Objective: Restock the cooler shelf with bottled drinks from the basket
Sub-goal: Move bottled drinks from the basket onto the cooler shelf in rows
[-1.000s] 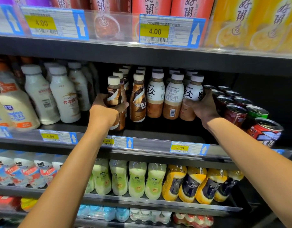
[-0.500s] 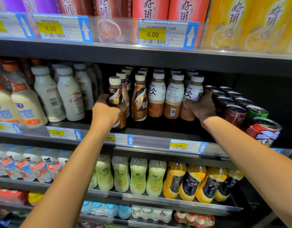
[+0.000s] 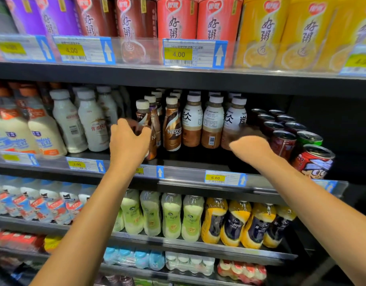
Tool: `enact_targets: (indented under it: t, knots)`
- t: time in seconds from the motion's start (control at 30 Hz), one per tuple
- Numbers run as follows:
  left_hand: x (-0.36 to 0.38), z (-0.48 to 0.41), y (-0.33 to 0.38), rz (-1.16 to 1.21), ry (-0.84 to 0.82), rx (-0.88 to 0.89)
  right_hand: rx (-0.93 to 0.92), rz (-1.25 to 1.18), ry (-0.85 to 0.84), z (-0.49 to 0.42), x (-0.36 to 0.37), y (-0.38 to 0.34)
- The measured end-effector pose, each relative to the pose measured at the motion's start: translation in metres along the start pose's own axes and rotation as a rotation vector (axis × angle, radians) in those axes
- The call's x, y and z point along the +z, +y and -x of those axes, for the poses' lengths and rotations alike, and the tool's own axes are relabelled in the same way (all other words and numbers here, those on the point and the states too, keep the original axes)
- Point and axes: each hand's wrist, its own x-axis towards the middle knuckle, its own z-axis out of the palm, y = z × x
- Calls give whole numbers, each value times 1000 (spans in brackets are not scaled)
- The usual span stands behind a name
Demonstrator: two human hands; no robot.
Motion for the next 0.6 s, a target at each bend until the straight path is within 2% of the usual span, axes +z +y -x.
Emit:
enact_targets:
  t: [0.1,0.23,0.4,0.6]
  knots:
    - [-10,37,18,-45,-95,167,-245,342,62,47,-17,-1]
    - [-2,93,46,-233,-314,395,-374,498,167,105,-32,11]
    - [29,166,75,-379,-529,688,-284,512,85,187,-51,69]
    - [91,267,108,-413,-766,981,18,498,-132,272,-46,188]
